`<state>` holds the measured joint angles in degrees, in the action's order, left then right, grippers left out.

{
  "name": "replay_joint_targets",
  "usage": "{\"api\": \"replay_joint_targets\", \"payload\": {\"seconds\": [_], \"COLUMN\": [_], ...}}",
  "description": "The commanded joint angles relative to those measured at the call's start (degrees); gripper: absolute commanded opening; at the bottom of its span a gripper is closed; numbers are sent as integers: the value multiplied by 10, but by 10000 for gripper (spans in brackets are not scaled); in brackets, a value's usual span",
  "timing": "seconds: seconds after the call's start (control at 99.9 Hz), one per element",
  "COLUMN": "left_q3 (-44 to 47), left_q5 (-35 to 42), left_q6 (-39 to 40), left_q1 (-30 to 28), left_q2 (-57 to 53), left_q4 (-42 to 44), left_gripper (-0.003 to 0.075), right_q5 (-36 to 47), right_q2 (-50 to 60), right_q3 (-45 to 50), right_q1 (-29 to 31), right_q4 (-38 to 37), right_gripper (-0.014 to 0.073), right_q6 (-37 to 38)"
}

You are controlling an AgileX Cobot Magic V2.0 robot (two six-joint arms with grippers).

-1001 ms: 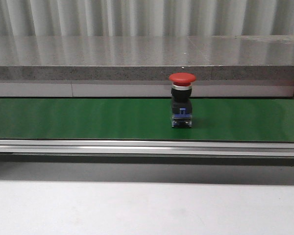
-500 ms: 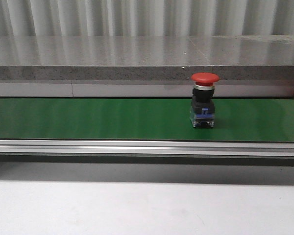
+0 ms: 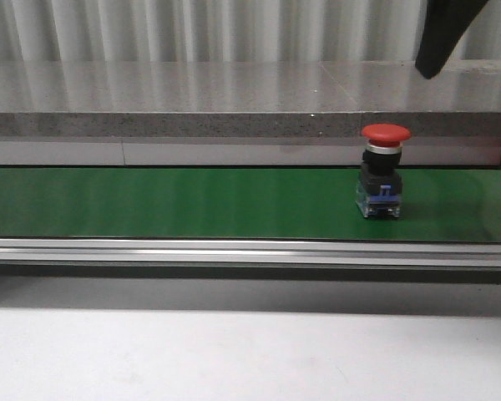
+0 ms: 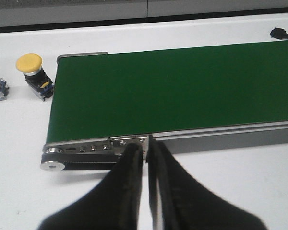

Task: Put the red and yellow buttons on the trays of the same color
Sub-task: 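Move the right gripper down onto the red button arriving on the belt, then lift the red button and lower it into the red tray with the right gripper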

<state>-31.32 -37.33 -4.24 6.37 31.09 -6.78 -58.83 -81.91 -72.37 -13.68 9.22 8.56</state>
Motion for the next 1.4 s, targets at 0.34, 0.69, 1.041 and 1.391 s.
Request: {"api": "replay_joint_targets", "payload": {"seconds": [0.34,0.69,1.041,1.391], "left_q3": [-16,-16,-16,-16], "left_q5": [41,41,41,41], "left_q6": [0,0,0,0], "left_q1": [5,5,5,5], "left_q2": [1,1,1,1], "left_q4": [-8,-8,-8,-8], "left_gripper": [-6,-6,-6,-6], "right_q5": [34,84,75,44], "right_q2": [-88,-132,-101,-88], "right_q3": [-14,-14,-38,-138], "right_q1": [0,0,32,208], "right_q4": [6,-34,-38,-136], "right_gripper": [612,348,89,89], "right_q6": [-41,-42,-40,-40]}}
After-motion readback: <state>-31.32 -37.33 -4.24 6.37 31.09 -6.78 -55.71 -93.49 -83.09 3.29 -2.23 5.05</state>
